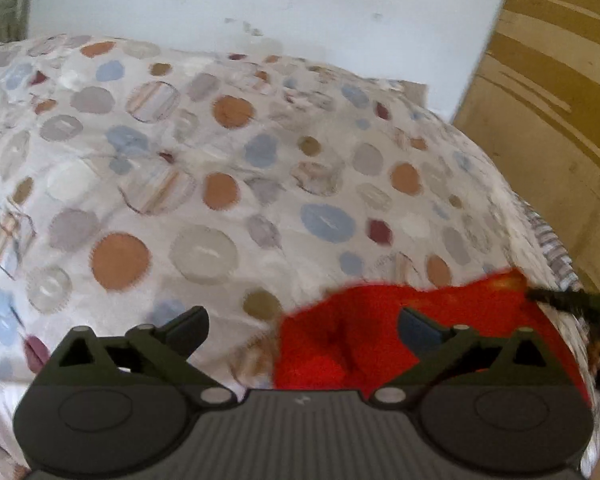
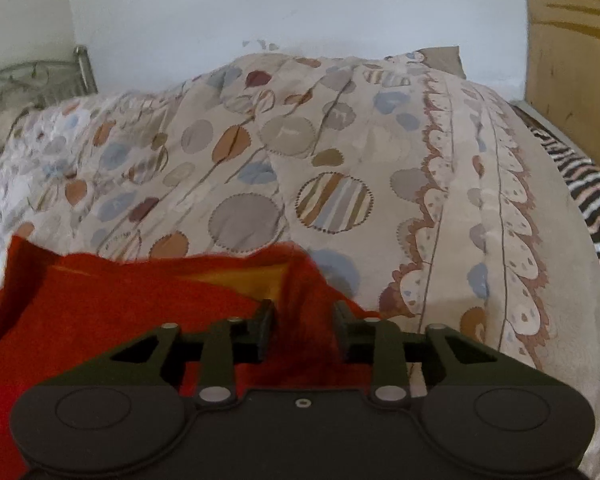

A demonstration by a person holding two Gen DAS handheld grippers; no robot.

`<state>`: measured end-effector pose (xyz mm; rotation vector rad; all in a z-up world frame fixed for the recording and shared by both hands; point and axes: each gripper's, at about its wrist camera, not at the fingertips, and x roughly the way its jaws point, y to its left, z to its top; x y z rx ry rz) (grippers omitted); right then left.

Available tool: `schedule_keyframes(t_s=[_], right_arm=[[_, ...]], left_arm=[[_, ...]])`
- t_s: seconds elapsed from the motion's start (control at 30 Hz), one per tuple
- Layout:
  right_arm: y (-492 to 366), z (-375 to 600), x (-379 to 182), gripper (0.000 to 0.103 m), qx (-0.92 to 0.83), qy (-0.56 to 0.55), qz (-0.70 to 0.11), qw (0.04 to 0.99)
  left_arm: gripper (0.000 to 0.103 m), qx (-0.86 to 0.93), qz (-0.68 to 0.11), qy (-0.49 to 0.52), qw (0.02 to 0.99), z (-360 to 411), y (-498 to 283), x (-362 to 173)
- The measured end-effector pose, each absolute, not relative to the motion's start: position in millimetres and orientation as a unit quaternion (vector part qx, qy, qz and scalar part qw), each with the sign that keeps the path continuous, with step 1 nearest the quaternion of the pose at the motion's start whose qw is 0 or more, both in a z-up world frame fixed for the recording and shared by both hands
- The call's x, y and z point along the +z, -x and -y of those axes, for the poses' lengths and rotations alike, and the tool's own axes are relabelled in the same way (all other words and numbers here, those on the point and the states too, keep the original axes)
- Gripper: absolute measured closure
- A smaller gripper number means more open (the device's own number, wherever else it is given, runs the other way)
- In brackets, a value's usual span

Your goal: Fold small clothes

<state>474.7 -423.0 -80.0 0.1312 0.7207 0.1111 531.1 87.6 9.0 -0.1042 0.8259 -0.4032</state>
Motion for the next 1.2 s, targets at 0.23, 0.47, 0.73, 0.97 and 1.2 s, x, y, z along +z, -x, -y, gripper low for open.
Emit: schedule_keyframes(t_s=[0.23,0.47,0.73,0.97,1.2], right_arm=[[-422,451,-79,0.013,0.063,-0.145,-0.322,0.934],[-349,431,-83,0.032,0.06,-0.112,-0.282,0.951],[-346,399,-95,0.083,0.046,-0.075,-0.289,0.953],[-343,403,-106,0.094,0.027,-0.085,-0.296,0.951],[-335,406,-110,0.093,0.02,-0.102,-0.291,0.951]], left_arm=[[0.001,-0.23,-0.394,0.049,0.889,-71,-471,-34],[0.029,-0.243,-0.359,-0.005,0.901,-47,-427,-43],[0.094,-0.217,-0.371,0.1,0.898,-69,-437,-46],[0.094,-0.16,-0.41,0.238,0.866,-104,-447,-87],[0.07,-0.151,-0.396,0.242,0.873,-103,-437,-89]])
